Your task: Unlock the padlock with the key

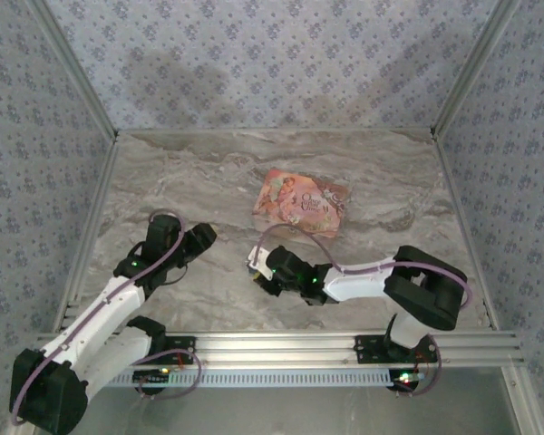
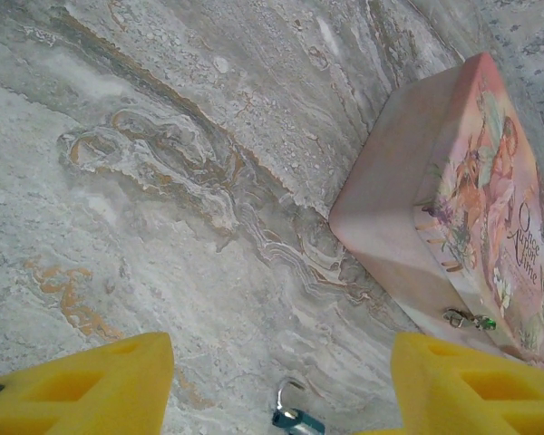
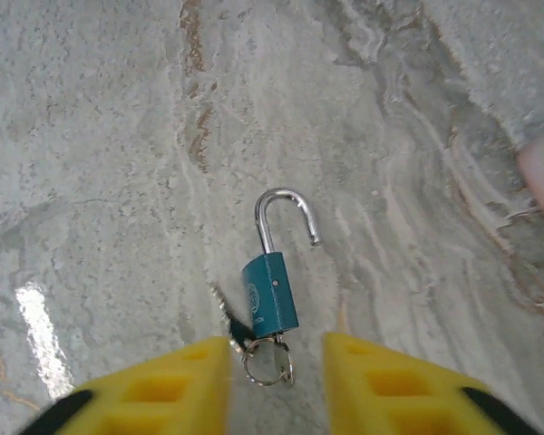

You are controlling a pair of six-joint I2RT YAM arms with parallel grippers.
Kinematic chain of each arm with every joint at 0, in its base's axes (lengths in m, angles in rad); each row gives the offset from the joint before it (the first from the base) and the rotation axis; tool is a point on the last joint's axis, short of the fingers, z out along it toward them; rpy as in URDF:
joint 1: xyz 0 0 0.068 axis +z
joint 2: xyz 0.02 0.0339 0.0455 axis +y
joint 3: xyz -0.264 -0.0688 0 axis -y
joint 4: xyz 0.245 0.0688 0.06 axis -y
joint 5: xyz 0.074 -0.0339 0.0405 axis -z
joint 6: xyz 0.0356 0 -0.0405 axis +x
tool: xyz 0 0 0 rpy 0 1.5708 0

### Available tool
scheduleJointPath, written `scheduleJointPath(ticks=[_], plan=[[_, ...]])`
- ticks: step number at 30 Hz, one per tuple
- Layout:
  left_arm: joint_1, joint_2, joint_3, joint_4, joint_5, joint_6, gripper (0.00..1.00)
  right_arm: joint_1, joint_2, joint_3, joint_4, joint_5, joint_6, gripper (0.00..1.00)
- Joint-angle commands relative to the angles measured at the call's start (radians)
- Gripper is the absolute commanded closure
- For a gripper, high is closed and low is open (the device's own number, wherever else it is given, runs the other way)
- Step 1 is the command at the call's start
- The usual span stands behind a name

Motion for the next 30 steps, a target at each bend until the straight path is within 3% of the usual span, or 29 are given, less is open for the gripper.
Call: scheduleJointPath(ticks=[1, 6, 7, 11, 12, 13, 18, 23, 25, 28, 30], plan=[[0.006, -0.004, 0.000, 0.002, -0.003, -0.019, 0.35, -0.021, -0.092, -0.023, -0.046, 0.044, 0.043, 0.54], [0.007, 0.018, 0.015, -0.009, -0.009, 0.012, 0.35, -0.078, -0.250, -0.044, -0.179, 0.101, 0.088, 0.37], [0.008, 0.026, 0.021, -0.010, -0.011, 0.022, 0.35, -0.092, -0.288, -0.048, -0.214, 0.108, 0.110, 0.01], [0.012, 0.073, 0.063, -0.029, -0.026, 0.067, 0.29, -0.180, -0.434, -0.052, -0.326, 0.122, 0.139, 0.00], [0.013, 0.089, 0.079, -0.033, -0.028, 0.081, 0.05, -0.208, -0.473, -0.054, -0.349, 0.127, 0.146, 0.00], [0.015, 0.105, 0.097, -0.044, -0.037, 0.098, 0.02, -0.241, -0.512, -0.056, -0.372, 0.132, 0.156, 0.00], [0.025, 0.195, 0.218, -0.103, -0.101, 0.215, 0.02, -0.462, -0.627, -0.038, -0.454, 0.134, 0.245, 0.00], [0.042, 0.291, 0.326, -0.116, -0.257, 0.430, 0.02, -0.640, -0.625, -0.050, -0.391, 0.401, 0.360, 0.00], [0.048, 0.325, 0.342, -0.098, -0.373, 0.544, 0.02, -0.720, -0.597, -0.056, -0.376, 0.501, 0.399, 0.00], [0.082, 0.355, 0.285, 0.031, -0.497, 0.698, 0.02, -0.808, -0.544, -0.087, -0.282, 0.627, 0.347, 0.00], [0.124, 0.365, 0.213, 0.149, -0.520, 0.769, 0.02, -0.861, -0.487, -0.110, -0.219, 0.652, 0.310, 0.00]])
